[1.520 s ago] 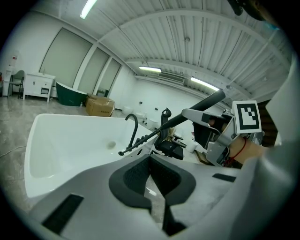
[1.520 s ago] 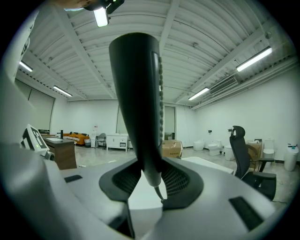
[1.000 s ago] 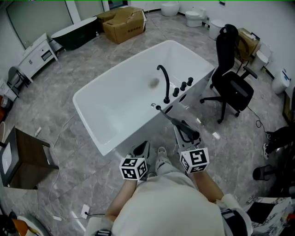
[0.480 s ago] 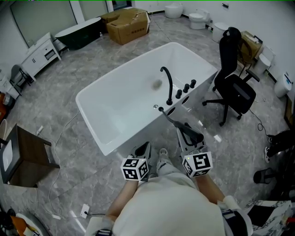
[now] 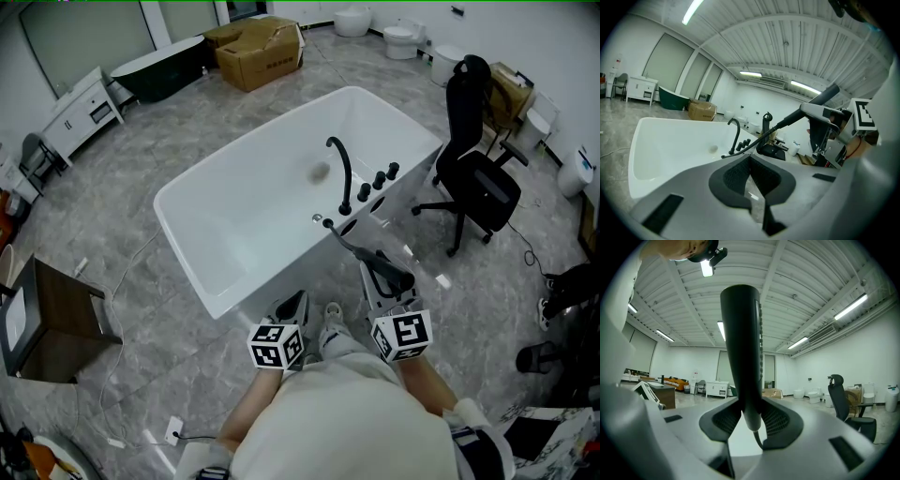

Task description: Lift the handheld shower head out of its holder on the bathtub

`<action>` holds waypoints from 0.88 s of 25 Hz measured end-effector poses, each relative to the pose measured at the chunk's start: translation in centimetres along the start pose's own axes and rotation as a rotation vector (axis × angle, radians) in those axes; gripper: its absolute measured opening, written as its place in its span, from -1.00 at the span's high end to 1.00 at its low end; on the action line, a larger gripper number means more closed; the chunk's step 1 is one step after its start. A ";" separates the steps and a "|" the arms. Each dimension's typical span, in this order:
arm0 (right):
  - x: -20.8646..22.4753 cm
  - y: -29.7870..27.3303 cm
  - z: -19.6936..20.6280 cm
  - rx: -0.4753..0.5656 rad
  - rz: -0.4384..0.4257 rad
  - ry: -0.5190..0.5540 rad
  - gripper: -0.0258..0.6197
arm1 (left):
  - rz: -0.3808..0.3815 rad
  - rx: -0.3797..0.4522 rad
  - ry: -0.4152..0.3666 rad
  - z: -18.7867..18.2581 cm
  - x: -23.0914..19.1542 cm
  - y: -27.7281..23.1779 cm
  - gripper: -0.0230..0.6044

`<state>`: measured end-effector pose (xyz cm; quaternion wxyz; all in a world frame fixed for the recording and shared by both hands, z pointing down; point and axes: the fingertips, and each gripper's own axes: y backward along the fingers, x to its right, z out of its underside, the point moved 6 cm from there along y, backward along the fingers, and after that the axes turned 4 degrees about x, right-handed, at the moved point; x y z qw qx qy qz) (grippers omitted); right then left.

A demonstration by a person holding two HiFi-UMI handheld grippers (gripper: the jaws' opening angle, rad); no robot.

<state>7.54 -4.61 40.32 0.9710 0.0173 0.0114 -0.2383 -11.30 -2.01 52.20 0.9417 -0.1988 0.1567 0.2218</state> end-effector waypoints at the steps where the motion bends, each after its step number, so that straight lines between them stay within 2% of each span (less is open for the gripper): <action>1: 0.0 0.0 0.0 0.000 -0.001 0.000 0.47 | 0.000 0.000 0.000 0.0 0.0 0.0 0.86; 22: -0.2 -1.0 0.1 -0.009 -0.015 -0.009 0.47 | 0.005 -0.005 0.008 -0.3 -0.5 -0.3 0.86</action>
